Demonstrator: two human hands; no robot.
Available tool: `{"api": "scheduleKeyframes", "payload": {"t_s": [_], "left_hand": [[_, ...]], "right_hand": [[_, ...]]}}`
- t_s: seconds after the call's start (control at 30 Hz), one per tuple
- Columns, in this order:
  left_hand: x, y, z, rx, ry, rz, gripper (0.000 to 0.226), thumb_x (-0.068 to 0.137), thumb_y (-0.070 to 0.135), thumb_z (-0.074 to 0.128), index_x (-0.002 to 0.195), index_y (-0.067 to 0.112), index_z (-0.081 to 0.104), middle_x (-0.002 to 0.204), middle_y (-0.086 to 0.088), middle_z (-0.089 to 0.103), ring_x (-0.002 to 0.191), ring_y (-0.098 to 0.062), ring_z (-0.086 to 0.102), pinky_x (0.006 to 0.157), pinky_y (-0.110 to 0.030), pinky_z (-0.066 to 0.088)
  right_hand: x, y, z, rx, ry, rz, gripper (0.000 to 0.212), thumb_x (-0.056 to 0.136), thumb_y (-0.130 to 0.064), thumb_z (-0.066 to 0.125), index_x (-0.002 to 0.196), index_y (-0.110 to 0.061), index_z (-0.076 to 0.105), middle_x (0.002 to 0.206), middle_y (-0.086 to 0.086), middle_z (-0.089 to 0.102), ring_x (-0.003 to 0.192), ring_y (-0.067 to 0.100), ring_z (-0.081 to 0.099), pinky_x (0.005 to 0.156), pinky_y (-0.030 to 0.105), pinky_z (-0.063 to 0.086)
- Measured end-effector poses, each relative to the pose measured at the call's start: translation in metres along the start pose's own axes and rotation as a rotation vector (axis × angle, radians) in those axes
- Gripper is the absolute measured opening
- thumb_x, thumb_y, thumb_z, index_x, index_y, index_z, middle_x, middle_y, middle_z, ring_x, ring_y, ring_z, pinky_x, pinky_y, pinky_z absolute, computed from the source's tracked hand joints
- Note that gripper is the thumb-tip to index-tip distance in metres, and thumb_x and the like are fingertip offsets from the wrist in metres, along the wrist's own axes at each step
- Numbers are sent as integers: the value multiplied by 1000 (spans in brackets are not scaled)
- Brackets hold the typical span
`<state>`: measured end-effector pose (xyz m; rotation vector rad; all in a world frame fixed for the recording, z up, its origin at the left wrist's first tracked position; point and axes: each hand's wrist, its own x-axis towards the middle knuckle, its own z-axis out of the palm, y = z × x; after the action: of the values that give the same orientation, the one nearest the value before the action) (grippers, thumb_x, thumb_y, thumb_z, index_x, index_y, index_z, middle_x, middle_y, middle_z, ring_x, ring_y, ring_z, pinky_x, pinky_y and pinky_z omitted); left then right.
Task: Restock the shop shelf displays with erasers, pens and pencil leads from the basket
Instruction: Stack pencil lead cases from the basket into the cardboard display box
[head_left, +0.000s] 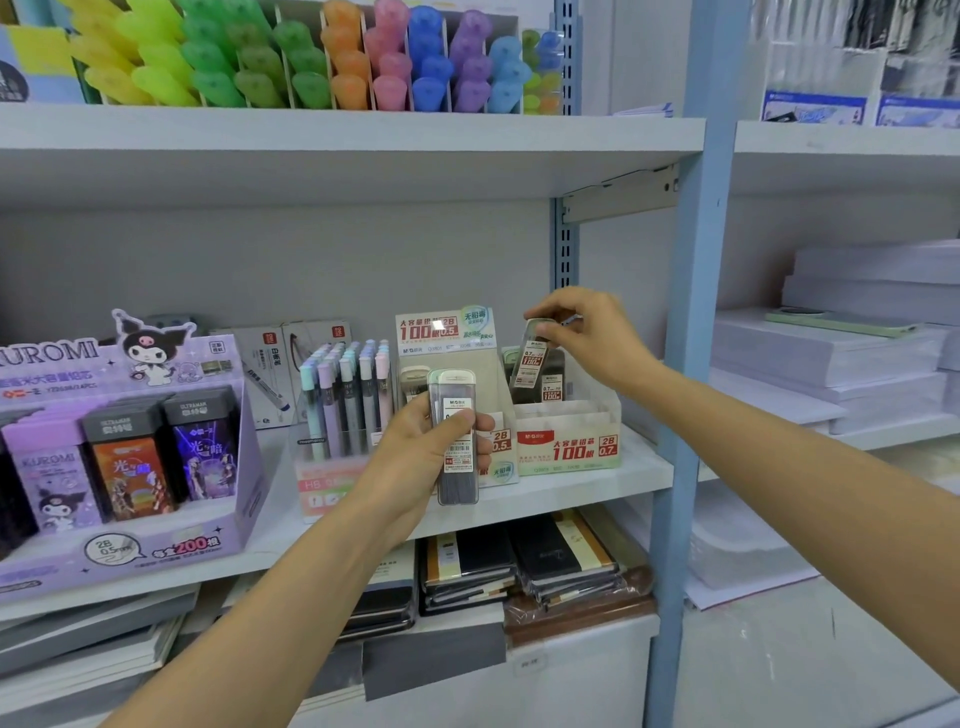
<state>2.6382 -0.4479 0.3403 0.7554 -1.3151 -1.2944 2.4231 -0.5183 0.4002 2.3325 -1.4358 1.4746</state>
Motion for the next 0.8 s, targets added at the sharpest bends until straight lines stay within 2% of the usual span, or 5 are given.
{"api": "scheduleKeyframes", "payload": {"t_s": [0.17, 0.4, 0.57, 0.7, 0.8], "left_hand": [[-1, -1, -1, 10, 4, 8, 18, 97, 6, 53, 112, 14, 57, 79, -2, 74, 65, -12, 68, 61, -24, 57], [-2, -3, -3, 21, -8, 15, 21, 96, 6, 54, 116, 14, 56, 81, -3, 74, 68, -13, 69, 62, -24, 57], [-6, -3, -6, 49, -36, 20, 25, 94, 5, 57, 118, 12, 55, 87, -6, 75, 72, -14, 70, 65, -24, 57], [-10, -2, -2, 62, -58, 30, 34, 91, 5, 60, 124, 10, 51, 95, -11, 75, 77, -17, 71, 70, -28, 58], [-15, -2, 1, 100, -82, 45, 43, 89, 4, 64, 128, 10, 48, 102, -12, 75, 86, -21, 72, 77, -33, 58]], "right_hand": [[-1, 1, 9, -121, -143, -20, 19, 91, -12, 63, 108, -13, 71, 103, -1, 64, 94, 15, 59, 90, 34, 52], [-9, 1, 23, -172, -118, -5, 20, 93, -10, 59, 111, -12, 67, 104, -1, 64, 96, 12, 58, 93, 29, 50], [-15, -21, 14, 99, -10, 33, 21, 95, -21, 58, 114, -18, 65, 103, -6, 67, 92, 8, 62, 81, 21, 51], [-33, -50, 16, 412, -374, 36, 19, 89, -31, 67, 108, -28, 66, 97, -7, 70, 84, 6, 65, 73, 21, 56], [-42, -56, 21, 434, -410, 6, 21, 86, -25, 71, 107, -23, 69, 97, -5, 72, 88, 13, 67, 77, 27, 56]]}}
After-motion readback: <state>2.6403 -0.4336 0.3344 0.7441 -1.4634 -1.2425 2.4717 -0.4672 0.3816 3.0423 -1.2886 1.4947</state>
